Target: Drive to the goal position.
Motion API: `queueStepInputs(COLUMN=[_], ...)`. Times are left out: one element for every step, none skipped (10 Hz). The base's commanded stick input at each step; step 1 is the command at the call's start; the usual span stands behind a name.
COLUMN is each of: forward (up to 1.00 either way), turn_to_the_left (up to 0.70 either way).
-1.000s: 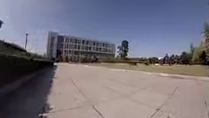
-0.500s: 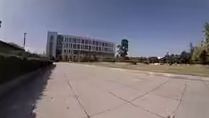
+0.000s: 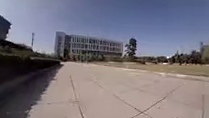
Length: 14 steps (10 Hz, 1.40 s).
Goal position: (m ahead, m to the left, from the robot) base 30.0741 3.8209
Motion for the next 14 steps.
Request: queueStepInputs(forward=[0.70,0.70,0.70,0.70,0.70,0.70,0.70,0.70,0.70,0.70,0.70,0.70,0.70,0.70], turn_to_the_left=[0.27,0.27,0.27,0.27,0.21,0.21,0.11,0.00,0.00,0.00,0.00,0.00,0.00,0.00])
